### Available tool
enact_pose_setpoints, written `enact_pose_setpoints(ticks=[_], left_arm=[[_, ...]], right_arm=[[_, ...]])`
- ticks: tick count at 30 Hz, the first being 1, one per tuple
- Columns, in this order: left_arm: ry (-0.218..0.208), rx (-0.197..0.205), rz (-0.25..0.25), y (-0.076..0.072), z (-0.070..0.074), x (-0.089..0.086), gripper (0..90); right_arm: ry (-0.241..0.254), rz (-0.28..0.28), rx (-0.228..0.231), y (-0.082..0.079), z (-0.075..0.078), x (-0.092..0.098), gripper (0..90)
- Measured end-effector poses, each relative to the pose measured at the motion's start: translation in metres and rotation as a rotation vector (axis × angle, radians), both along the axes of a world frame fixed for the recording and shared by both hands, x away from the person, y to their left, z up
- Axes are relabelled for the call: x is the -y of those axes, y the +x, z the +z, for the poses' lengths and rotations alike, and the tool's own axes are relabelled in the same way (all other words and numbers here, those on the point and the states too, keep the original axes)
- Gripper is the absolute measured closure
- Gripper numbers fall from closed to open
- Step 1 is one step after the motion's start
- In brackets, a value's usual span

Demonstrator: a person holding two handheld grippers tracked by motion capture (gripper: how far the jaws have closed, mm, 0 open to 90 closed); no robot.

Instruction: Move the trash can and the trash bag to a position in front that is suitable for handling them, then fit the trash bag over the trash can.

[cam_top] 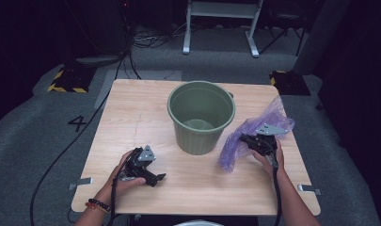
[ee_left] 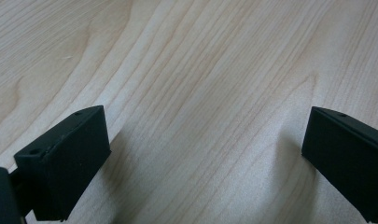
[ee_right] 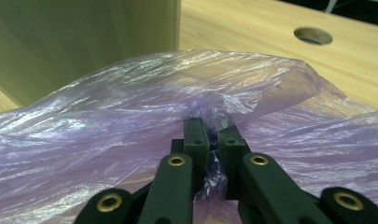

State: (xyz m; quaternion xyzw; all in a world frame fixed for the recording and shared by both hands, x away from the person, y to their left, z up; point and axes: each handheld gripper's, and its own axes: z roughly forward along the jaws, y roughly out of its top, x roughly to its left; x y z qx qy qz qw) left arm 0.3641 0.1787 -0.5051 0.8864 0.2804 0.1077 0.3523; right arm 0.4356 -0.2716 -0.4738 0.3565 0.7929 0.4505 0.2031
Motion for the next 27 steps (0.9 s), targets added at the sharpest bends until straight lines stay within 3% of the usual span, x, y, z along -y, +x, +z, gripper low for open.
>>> enact_pose_setpoints(ticks=[11,16,27], left_arm=[[-0.002,-0.003,0.014,-0.001,0.0,0.0,0.4],[-0.001,-0.003,0.019,-0.001,0.0,0.0,0.0],[-0.001,-0.003,0.021,-0.001,0.0,0.0,0.0]], right_arm=[[0.002,0.001,0.045,-0.003,0.01,-0.005,87.4],[0.047,-0.004,0.069,-0.004,0.02,-0.003,87.6],[0.066,-0.011,0.094,-0.005,0.03,0.004,87.6]])
